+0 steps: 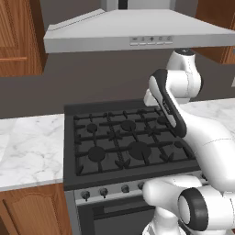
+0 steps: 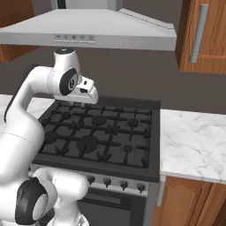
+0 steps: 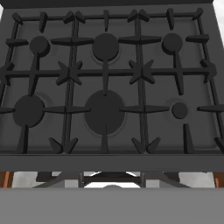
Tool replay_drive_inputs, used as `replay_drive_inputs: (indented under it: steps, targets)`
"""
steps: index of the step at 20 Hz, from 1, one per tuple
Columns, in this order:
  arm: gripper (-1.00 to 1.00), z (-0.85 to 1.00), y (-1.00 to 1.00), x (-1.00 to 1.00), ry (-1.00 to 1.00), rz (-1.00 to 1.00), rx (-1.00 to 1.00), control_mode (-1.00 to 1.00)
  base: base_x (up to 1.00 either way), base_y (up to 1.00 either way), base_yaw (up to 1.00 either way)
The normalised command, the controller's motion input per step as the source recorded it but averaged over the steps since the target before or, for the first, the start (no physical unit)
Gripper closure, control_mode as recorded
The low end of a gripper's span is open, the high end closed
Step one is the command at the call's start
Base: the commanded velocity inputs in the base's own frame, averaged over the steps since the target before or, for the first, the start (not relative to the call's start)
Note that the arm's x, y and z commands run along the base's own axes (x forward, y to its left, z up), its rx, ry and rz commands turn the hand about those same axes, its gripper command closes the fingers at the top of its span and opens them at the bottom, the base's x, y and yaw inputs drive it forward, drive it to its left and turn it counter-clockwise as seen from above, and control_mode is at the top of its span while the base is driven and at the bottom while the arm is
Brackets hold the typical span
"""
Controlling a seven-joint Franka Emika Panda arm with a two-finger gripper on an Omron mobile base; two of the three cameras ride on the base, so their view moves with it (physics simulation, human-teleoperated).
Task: Place the pan on the rear left burner on the stove. Then place the tomato and the onion in the pan and turn on the rear left burner.
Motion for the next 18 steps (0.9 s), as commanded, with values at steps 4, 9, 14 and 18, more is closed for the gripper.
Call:
replay_drive_inputs:
  steps: [4, 9, 14, 18]
  targets:
    - [-1.00, 0.00, 0.00, 0.00, 0.00, 0.00, 0.00, 1.00, 0.00, 0.00, 0.00]
    - [-1.00, 0.00, 0.00, 0.00, 0.00, 0.00, 0.00, 1.00, 0.00, 0.00, 0.00]
    - [-1.00, 0.00, 0.00, 0.00, 0.00, 0.00, 0.00, 1.00, -0.20, 0.00, 0.00]
    - [-1.00, 0.00, 0.00, 0.00, 0.00, 0.00, 0.00, 1.00, -0.24, 0.00, 0.02]
